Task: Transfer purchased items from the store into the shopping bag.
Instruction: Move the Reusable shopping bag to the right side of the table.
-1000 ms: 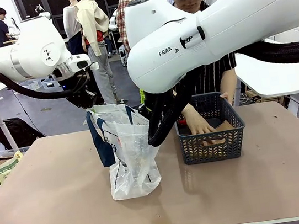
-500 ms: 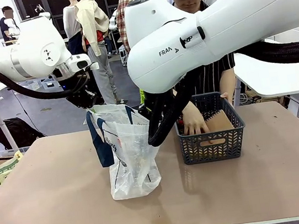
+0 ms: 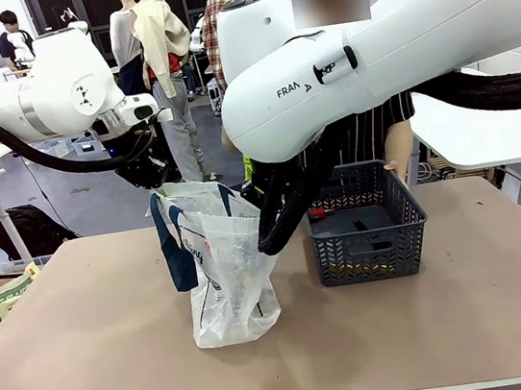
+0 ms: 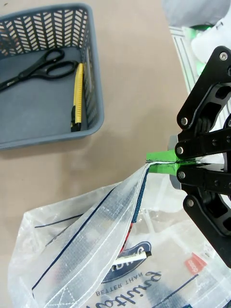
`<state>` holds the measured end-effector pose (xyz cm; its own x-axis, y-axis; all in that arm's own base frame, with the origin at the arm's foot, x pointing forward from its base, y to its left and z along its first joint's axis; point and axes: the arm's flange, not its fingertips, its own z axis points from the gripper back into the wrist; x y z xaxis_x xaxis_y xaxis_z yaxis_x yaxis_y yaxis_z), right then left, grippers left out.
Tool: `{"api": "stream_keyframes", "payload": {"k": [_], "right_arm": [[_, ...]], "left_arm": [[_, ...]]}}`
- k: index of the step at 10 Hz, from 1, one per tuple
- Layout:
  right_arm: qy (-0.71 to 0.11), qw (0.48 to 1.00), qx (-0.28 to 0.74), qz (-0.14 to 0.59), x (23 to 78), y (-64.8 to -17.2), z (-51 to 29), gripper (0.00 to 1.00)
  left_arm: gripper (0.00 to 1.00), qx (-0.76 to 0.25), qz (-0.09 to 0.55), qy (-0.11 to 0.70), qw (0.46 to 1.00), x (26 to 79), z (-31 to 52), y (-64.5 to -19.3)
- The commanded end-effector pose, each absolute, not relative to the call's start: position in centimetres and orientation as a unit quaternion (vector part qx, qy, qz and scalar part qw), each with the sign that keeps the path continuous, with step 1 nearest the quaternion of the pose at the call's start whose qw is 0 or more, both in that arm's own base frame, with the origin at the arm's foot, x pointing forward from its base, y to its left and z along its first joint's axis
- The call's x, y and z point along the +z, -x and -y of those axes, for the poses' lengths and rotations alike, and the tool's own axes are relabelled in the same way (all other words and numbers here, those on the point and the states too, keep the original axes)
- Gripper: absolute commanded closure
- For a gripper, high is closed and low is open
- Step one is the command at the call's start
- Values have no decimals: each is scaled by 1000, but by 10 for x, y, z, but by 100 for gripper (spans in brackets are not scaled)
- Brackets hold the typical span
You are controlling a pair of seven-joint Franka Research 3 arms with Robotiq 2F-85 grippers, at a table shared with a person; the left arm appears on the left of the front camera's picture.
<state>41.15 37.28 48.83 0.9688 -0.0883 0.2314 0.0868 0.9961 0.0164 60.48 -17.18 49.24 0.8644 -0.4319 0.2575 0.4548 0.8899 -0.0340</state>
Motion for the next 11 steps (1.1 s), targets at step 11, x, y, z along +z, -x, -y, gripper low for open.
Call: {"api": "stream_keyframes", "payload": {"k": [11], "right_arm": [[-2, 992, -40, 117, 487, -411, -372, 100]], "left_arm": [[100, -228, 126, 46, 964, 493, 170, -605]]}}
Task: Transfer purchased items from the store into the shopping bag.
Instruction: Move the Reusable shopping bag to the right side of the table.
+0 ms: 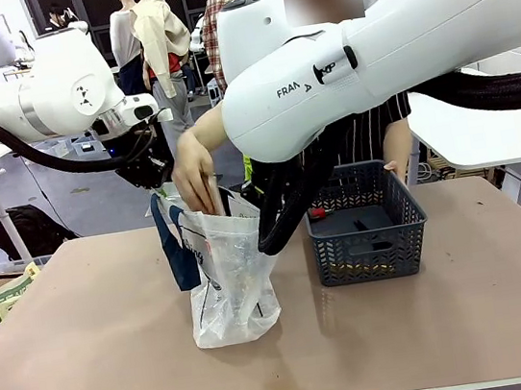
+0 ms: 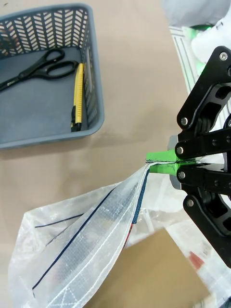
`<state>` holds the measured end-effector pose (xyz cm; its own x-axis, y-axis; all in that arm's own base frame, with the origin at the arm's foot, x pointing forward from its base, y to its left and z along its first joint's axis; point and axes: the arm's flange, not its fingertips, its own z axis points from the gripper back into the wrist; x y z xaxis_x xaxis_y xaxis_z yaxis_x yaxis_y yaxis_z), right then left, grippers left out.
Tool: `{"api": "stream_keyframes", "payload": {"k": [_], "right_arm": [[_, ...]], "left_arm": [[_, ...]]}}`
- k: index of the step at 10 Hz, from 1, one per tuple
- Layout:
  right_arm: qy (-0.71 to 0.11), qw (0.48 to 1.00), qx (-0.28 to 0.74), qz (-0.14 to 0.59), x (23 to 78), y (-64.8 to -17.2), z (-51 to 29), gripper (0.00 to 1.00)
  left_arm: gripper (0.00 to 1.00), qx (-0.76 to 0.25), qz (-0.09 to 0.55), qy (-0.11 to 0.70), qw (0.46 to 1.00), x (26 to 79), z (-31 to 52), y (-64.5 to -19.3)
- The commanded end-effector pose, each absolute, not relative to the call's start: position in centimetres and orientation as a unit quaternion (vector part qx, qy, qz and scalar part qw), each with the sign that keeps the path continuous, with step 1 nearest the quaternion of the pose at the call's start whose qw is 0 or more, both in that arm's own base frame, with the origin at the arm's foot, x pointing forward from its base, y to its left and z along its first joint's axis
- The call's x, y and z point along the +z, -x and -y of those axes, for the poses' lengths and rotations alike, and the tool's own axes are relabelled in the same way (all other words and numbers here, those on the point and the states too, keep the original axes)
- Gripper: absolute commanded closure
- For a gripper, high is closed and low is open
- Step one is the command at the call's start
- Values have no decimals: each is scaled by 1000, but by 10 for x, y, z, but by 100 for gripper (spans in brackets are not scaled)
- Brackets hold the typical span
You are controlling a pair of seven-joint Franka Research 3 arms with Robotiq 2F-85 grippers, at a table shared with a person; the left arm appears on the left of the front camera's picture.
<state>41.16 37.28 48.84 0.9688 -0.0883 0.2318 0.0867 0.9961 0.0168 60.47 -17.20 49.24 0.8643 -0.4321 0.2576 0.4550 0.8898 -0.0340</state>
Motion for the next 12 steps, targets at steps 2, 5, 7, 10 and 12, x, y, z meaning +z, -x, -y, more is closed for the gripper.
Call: {"api": "stream_keyframes", "payload": {"k": [2, 5, 7, 10, 12], "right_arm": [[-2, 992, -40, 117, 487, -411, -372, 100], [-2, 992, -40, 117, 487, -411, -372, 100], [-2, 992, -40, 117, 487, -411, -372, 100], [-2, 992, -40, 117, 487, -411, -372, 100], [-2, 992, -40, 117, 487, -411, -372, 100]], "left_arm": [[100, -228, 126, 46, 964, 493, 170, -605], [100, -228, 126, 46, 964, 493, 170, -605], [100, -228, 126, 46, 964, 493, 170, -605], [100, -228, 126, 46, 964, 493, 170, -605], [100, -228, 126, 46, 964, 493, 170, -605]]}}
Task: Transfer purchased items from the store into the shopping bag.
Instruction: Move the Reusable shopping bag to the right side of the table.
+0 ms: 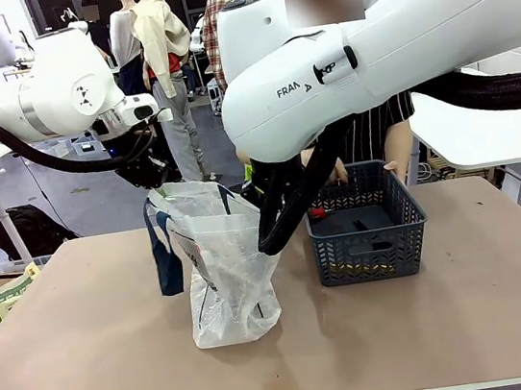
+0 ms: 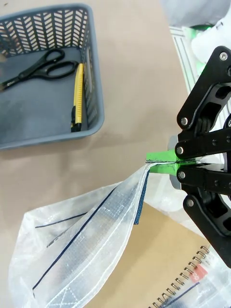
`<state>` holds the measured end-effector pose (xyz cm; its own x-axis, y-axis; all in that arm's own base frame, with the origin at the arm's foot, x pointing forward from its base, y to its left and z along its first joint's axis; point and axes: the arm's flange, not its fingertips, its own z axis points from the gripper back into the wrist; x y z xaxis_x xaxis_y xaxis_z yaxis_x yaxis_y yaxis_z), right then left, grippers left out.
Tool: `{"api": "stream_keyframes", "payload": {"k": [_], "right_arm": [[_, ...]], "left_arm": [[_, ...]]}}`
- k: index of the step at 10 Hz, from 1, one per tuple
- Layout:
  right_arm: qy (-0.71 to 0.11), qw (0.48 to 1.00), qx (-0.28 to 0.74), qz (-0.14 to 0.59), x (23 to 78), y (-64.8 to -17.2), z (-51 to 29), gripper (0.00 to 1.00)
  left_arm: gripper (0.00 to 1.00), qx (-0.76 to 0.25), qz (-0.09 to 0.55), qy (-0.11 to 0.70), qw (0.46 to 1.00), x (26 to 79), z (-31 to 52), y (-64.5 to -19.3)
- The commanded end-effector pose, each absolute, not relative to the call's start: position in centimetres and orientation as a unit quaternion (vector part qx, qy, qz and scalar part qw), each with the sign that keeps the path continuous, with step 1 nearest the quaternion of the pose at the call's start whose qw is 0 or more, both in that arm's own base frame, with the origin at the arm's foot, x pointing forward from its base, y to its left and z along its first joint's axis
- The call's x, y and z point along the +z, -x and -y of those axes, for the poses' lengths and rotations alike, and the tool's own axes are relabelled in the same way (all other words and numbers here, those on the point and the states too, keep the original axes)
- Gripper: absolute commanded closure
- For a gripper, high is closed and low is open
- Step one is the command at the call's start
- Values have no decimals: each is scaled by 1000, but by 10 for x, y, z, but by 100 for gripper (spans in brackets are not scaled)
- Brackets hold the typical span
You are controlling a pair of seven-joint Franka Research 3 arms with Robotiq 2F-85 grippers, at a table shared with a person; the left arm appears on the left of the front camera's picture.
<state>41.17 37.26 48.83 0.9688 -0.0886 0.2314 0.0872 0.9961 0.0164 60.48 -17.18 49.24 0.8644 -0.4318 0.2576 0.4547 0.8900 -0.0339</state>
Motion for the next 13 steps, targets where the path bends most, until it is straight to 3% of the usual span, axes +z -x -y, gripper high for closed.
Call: {"api": "stream_keyframes", "payload": {"k": [1, 13], "right_arm": [[-2, 992, -40, 117, 487, -411, -372, 100], [-2, 992, -40, 117, 487, -411, -372, 100]], "left_arm": [[100, -228, 126, 46, 964, 493, 170, -605], [100, -228, 126, 46, 964, 493, 170, -605]]}}
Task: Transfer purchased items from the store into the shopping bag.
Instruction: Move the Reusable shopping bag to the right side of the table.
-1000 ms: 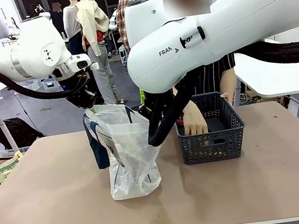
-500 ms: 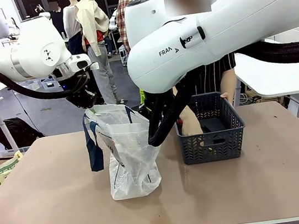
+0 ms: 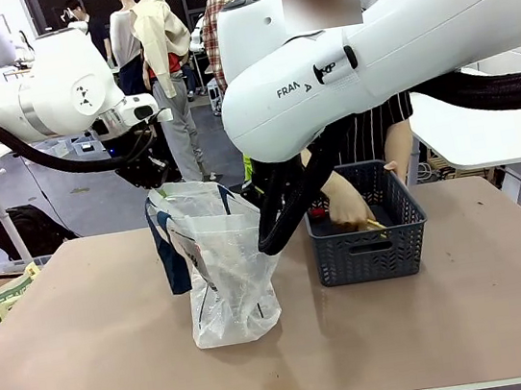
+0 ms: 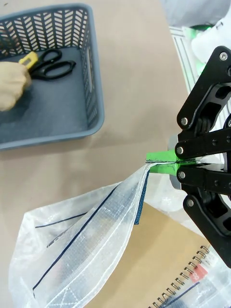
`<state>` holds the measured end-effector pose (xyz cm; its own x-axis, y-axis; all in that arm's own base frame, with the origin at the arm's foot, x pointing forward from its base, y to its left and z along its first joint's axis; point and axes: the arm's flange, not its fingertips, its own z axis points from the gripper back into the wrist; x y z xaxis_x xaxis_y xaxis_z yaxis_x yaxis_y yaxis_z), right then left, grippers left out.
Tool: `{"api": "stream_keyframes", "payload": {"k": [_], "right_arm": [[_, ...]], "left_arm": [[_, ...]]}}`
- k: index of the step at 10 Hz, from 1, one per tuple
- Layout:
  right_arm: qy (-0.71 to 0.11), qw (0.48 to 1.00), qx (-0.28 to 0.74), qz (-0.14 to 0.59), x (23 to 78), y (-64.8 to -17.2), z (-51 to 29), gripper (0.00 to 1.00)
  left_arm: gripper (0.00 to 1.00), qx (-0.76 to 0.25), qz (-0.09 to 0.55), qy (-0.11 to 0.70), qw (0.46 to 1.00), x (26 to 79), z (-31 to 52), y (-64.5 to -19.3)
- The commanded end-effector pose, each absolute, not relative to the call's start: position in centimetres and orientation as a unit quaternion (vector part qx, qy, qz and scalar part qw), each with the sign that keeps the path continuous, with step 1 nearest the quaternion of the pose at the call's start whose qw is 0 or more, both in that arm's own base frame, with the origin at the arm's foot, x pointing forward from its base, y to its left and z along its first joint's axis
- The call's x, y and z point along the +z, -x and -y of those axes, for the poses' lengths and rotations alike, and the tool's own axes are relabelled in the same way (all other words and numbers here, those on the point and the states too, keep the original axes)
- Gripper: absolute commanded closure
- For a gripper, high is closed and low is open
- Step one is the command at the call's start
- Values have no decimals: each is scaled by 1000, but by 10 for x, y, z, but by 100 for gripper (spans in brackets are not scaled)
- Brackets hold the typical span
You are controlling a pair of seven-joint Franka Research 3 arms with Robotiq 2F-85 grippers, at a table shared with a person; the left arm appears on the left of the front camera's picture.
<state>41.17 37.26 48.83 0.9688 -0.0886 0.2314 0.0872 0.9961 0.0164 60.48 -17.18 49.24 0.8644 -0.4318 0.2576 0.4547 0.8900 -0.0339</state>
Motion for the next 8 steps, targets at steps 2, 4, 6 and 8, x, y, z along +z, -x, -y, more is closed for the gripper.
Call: {"api": "stream_keyframes", "payload": {"k": [2, 4, 6, 8], "right_arm": [[-2, 992, -40, 117, 487, -411, -372, 100], [-2, 992, -40, 117, 487, -411, -372, 100], [-2, 992, -40, 117, 487, -411, -372, 100], [-2, 992, -40, 117, 487, -411, -372, 100]], "left_arm": [[100, -228, 126, 46, 964, 493, 170, -605], [100, -228, 126, 46, 964, 493, 170, -605], [100, -228, 126, 46, 964, 493, 170, -605], [100, -228, 126, 46, 964, 493, 170, -605]]}}
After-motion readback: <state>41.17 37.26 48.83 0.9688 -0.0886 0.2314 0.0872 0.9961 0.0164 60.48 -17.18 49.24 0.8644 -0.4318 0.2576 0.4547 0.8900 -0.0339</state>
